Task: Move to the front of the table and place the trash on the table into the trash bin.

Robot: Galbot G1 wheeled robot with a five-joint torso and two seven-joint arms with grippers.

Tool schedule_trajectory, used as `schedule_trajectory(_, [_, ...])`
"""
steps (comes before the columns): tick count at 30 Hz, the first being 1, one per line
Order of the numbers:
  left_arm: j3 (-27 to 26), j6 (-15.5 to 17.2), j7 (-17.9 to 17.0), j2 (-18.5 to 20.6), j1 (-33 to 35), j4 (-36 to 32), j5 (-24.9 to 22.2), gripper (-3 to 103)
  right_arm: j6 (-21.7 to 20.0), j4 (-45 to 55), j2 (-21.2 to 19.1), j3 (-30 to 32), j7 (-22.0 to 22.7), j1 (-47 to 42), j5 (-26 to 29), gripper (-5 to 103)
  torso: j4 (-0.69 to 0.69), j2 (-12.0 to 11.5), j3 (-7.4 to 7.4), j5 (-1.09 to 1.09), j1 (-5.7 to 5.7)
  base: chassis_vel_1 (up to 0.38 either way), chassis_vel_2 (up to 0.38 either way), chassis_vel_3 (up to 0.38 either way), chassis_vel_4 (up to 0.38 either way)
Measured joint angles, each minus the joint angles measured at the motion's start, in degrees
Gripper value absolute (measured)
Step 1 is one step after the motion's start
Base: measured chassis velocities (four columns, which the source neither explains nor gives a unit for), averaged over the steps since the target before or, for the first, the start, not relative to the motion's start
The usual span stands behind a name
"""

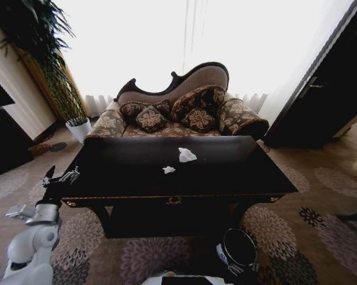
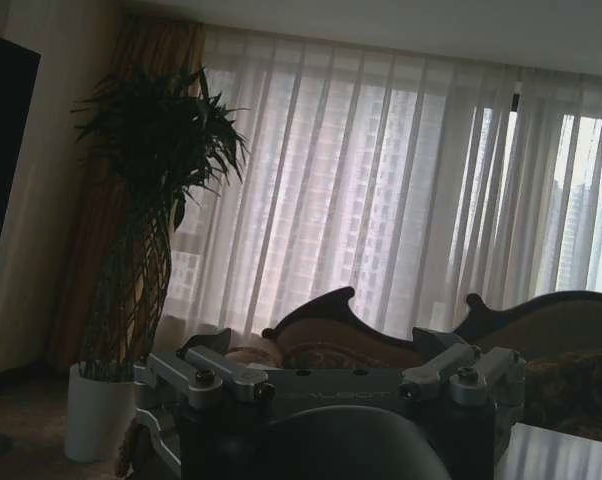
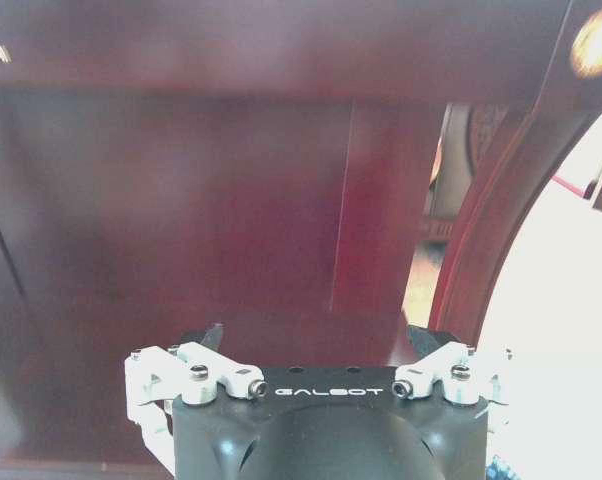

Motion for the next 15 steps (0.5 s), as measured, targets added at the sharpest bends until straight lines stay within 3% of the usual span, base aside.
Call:
schedule_trajectory(8, [1.0, 0.0, 0.0, -0.2, -1.5, 0.9, 0.2, 100, 2.5, 9.5, 1.2, 0.6, 2.8, -4.3, 2.1, 100, 0.00, 0.0, 0.00, 0.02, 0.00, 0.000, 0.000, 0.000, 0.000])
schedule_trajectory(15, [-0.2, 0.0, 0.0, 0.0, -0.4, 0.7, 0.2, 100, -0.4, 22.1, 0.6, 6.3, 4.0, -4.7, 11.7, 100, 0.00, 0.0, 0.00, 0.02, 0.00, 0.000, 0.000, 0.000, 0.000])
